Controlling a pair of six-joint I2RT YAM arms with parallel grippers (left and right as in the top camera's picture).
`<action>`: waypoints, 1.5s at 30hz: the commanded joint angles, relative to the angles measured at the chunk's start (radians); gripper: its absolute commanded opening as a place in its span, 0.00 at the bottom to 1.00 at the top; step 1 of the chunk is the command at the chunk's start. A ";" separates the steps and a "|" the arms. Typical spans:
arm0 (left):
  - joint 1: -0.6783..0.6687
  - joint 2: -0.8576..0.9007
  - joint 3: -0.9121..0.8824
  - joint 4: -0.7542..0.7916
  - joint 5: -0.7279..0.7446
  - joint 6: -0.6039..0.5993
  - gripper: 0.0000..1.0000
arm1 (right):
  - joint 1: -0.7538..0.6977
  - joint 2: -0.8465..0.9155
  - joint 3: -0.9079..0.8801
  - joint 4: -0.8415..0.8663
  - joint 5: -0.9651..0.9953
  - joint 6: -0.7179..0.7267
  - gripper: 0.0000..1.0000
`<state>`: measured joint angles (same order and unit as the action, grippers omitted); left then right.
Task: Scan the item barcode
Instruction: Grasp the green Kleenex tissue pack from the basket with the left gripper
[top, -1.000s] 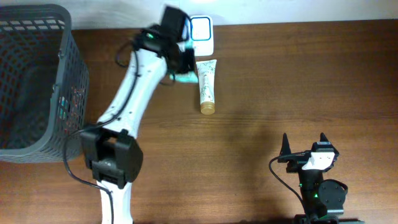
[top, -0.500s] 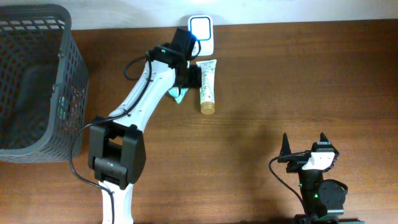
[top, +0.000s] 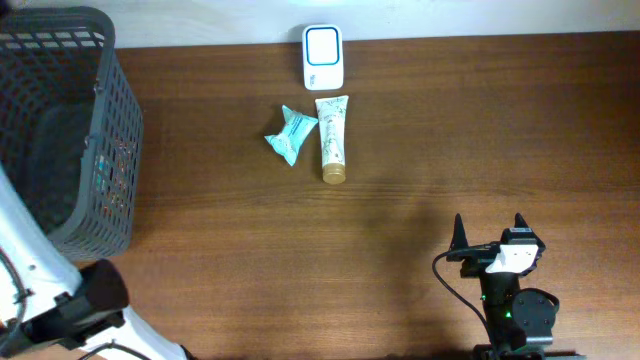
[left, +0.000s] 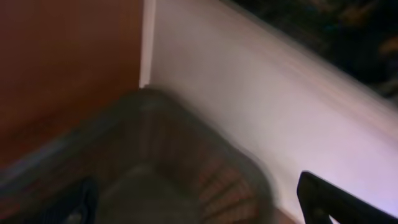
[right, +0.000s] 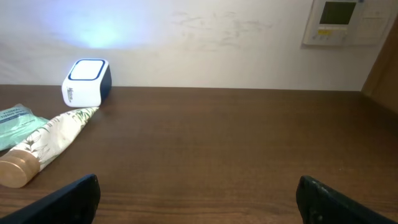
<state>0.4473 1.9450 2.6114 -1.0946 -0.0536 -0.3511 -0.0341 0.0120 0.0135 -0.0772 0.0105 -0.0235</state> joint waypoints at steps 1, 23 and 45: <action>0.113 0.021 -0.033 -0.073 -0.026 0.120 0.90 | -0.006 -0.006 -0.008 -0.004 0.002 0.002 0.99; 0.131 0.328 -0.582 0.005 0.189 0.619 0.72 | -0.006 -0.006 -0.008 -0.004 0.002 0.002 0.99; 0.141 0.299 -0.114 -0.111 0.174 0.235 0.00 | -0.006 -0.006 -0.008 -0.004 0.002 0.002 0.99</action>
<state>0.5758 2.3466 2.2280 -1.2243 0.1066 0.1211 -0.0341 0.0120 0.0139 -0.0772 0.0109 -0.0235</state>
